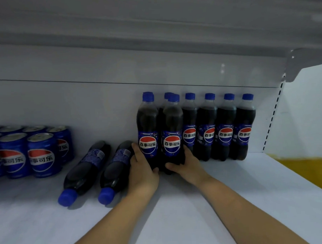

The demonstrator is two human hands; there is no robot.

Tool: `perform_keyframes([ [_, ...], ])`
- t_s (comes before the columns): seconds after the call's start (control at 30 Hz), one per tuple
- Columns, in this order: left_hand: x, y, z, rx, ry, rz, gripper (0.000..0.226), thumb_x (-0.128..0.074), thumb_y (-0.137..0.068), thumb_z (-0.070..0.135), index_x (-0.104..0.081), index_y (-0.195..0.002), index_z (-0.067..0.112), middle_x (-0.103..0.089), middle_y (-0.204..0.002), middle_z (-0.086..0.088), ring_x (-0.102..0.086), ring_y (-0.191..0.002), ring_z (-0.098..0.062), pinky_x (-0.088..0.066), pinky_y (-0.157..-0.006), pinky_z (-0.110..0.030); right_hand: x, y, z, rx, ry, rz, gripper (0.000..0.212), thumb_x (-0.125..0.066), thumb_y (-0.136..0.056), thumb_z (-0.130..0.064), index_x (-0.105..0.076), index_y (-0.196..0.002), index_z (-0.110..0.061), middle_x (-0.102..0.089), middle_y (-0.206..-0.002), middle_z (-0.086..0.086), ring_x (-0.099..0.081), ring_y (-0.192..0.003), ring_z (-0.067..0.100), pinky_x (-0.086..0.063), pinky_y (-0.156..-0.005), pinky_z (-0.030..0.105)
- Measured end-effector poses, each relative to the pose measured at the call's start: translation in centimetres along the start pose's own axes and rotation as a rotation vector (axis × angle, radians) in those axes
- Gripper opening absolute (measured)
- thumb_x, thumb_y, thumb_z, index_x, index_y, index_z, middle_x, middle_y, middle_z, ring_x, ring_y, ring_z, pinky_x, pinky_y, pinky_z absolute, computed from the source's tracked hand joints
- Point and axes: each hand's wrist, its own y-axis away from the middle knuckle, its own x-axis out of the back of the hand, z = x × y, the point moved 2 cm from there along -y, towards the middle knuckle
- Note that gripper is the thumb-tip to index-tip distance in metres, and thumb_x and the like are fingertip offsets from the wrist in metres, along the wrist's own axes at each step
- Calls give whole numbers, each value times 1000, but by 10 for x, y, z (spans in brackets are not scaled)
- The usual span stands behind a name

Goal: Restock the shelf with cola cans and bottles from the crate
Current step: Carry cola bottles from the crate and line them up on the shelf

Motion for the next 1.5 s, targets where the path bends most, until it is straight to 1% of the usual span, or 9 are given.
perform_keyframes([
  [0.17,21,18,12,-128,86,57,96,-69,-80,9,-2,-150,14,-28,-148,-13,-31,-134,-27,-29,-106,-29,29,21,-5,-67,-58,171,67,-78,-71,-16,-47,-130,-17,-60,-114,-3,-57,-112,18,-44,-101,39],
  [0.23,24,27,19,-195,81,95,90,-70,-77,9,-14,-148,13,-38,-138,-16,-39,-127,-30,-33,-103,-32,43,38,-5,-67,-123,243,59,-75,-74,-6,-49,-126,-15,-61,-111,1,-58,-105,19,-47,-95,33],
  [0.33,17,50,43,-228,85,50,83,-70,-78,14,-22,-146,14,-44,-135,-15,-44,-123,-31,-38,-100,-35,66,70,-9,-50,-155,295,50,-70,-79,-2,-47,-122,-16,-58,-103,-4,-56,-98,11,-44,-75,11],
  [0.47,-12,98,89,-285,141,-95,80,-67,-84,23,-18,-148,22,-47,-137,-10,-46,-125,-25,-39,-100,-33,111,120,-8,-57,-115,332,66,-71,-81,-16,-39,-139,-10,-50,-132,8,-47,-124,21,-40,-98,28],
  [0.57,-46,149,124,-340,177,-165,78,-64,-87,28,-16,-148,26,-48,-135,-6,-47,-123,-20,-40,-99,-33,163,173,6,-91,-106,368,64,-70,-82,-21,-40,-139,-16,-45,-140,10,-44,-129,20,-41,-102,36],
  [0.77,-150,270,206,-374,339,-333,72,-63,-87,32,-21,-146,27,-52,-128,-1,-50,-117,-17,-41,-93,-27,294,305,65,-190,-11,527,62,-69,-83,-23,-41,-138,-17,-46,-140,6,-44,-129,17,-39,-95,27],
  [1.0,-291,416,302,-474,342,-688,70,-64,-85,36,-28,-144,24,-54,-120,3,-52,-114,-15,-42,-89,-28,432,463,151,-464,38,833,58,-68,-84,-27,-44,-136,-18,-49,-135,6,-49,-116,16,-44,-93,33],
  [1.13,-365,482,346,-550,340,-893,69,-63,-86,35,-27,-144,25,-50,-132,1,-48,-121,-18,-42,-94,-28,491,537,197,-568,10,1012,58,-67,-85,-28,-43,-138,-19,-48,-136,5,-51,-118,19,-46,-92,33],
  [1.5,-574,564,465,-685,329,-1241,65,-59,-89,34,-27,-144,23,-53,-119,0,-50,-109,-17,-41,-85,-29,649,618,316,-785,57,1341,57,-64,-87,-30,-41,-138,-22,-51,-133,4,-50,-117,19,-42,-91,33],
])
